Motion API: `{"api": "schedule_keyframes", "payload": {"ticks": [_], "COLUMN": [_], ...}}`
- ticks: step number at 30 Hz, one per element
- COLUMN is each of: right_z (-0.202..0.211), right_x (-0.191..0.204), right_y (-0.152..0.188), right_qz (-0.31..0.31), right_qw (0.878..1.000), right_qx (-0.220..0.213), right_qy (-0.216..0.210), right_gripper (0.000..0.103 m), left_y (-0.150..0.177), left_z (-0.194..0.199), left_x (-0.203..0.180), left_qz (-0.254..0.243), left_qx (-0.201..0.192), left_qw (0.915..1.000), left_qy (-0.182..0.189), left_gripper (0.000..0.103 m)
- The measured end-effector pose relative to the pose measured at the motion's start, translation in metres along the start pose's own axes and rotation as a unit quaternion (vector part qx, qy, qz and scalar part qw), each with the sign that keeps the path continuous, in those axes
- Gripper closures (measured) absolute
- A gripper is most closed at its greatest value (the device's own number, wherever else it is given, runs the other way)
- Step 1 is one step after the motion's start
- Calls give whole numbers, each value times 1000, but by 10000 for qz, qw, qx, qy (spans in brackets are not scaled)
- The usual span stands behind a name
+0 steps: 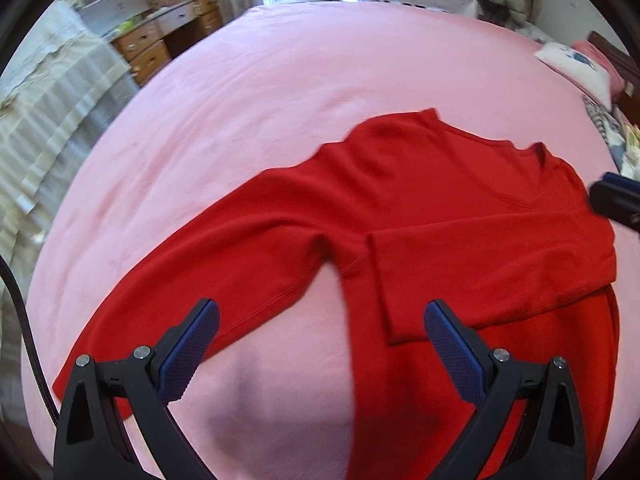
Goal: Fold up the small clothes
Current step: 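Lift the sleeve with the right tool and lay it across the shirt body, then open the right tool to release the folded sleeve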
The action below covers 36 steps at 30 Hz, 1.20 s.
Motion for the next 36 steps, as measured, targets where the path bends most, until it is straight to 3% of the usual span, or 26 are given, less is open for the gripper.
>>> {"api": "schedule_keyframes", "payload": {"ticks": [3,5,7,12,15,18,25,31,36], "right_z": [5,4,4,3,-5,-16,-27,-32,-37], "right_x": [-43,-78,-109,-154,-161,-163,-166,-174,-184], "right_y": [6,12,19,37,45,55,69,69,70], "right_qz": [-159,-373,-651,-1068,-1104,-1054,-945,-970,-1009], "right_qw": [9990,9971,9950,9902,9894,9894,9893,9882,9869], "right_qx": [3,82,140,124,183,330,424,417,463], "right_qy": [427,660,744,890,925,948,1031,1111,1171], "right_gripper": [55,55,55,55,55,55,55,55,55], "left_y": [-11,-19,-26,-37,-39,-38,-35,-41,-47], "left_z": [-12,-20,-30,-41,-39,-42,-62,-84,-93], "left_x": [-7,-9,-9,-1,-4,-13,-23,-21,-10], "left_qz": [-194,-308,-413,-533,-711,-1003,-1415,-1274,-961], "left_qx": [90,149,309,299,190,205,621,911,948], "left_qw": [9993,9977,9943,9872,9846,9830,9757,9734,9780], "left_qy": [312,582,929,1476,1583,1524,1557,1673,1593], "left_gripper": [1,10,19,30,40,42,64,64,64]}}
Point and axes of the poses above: each gripper's, at about its wrist camera, not at the fingertips, and z roughly against the way its jaws point, x to its left, y to its underside, the point moved 2 cm from there along -z, roughly the way its jaws point, and after that the axes turned 9 degrees about y, right-handed, at the moved point
